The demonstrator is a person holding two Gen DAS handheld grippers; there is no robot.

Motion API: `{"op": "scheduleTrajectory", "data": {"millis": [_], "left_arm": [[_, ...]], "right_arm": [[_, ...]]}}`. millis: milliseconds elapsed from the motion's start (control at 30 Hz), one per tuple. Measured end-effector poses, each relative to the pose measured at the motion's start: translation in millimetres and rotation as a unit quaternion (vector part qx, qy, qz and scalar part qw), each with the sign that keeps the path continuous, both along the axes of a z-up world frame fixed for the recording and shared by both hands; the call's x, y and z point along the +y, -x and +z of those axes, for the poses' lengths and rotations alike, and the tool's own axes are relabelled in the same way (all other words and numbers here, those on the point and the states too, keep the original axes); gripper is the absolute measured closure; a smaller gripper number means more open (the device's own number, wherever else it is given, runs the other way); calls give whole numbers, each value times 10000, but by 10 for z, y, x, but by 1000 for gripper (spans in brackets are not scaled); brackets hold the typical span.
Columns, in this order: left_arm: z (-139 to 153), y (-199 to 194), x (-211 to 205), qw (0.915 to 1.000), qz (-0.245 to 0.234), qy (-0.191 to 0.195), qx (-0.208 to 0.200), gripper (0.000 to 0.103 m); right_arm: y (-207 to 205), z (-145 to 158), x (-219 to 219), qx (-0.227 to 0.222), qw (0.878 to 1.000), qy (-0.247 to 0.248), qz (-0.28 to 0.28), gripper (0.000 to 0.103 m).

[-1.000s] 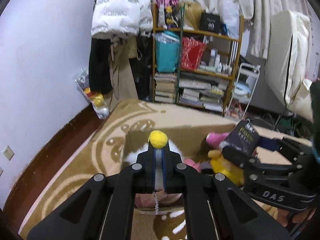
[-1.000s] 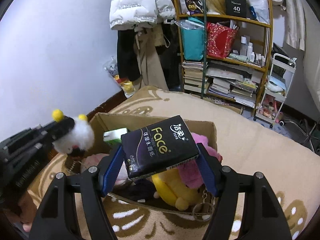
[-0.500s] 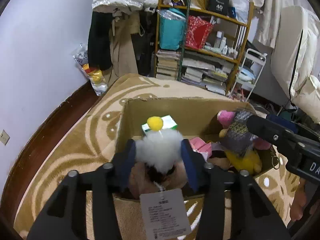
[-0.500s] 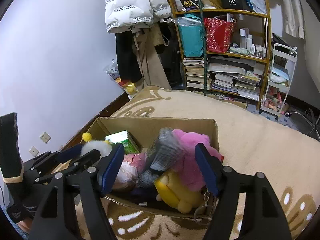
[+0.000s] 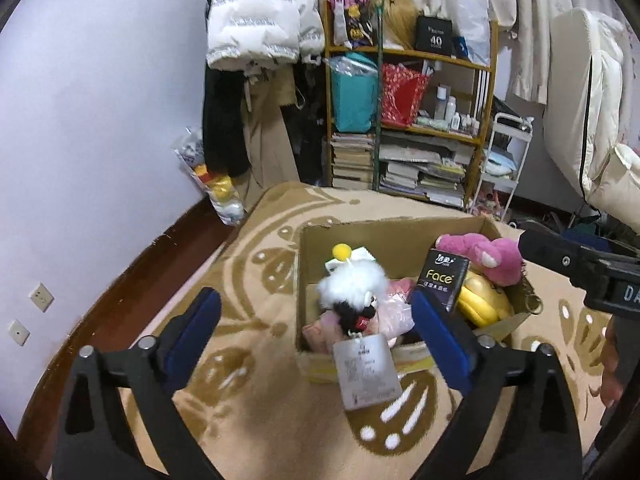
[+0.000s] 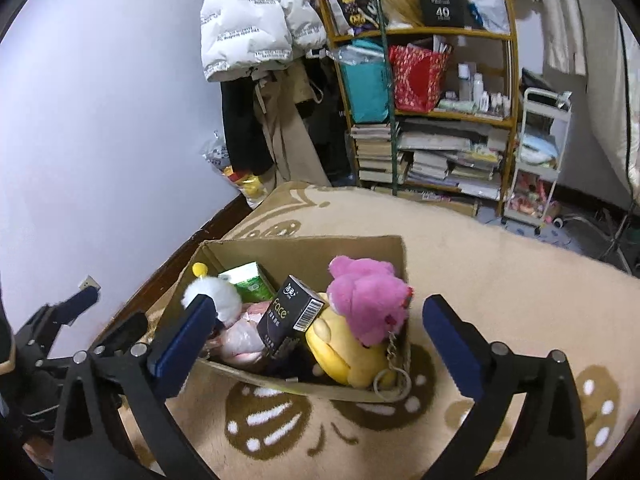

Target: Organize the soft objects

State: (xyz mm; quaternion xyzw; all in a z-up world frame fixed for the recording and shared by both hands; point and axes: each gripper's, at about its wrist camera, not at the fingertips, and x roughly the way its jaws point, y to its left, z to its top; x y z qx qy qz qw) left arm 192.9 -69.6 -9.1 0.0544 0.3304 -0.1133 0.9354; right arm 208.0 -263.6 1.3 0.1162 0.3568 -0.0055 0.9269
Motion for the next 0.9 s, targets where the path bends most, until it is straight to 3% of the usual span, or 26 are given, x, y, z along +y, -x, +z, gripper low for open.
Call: {"op": "scheduleTrajectory", "data": {"millis": [233,533,900], "left_arm": [[362,478,149,9994,132,73,-310,1],[596,979,276,9980,178,62,-598,1],[582,1490,406,9967,69,98,-807,1]], "right_arm": [[381,400,30,-255,9996,124,-47,0],[961,782,131,-546,9975,443,-63,0],[1530,783,246,-549,9972,502,-64,0]]}}
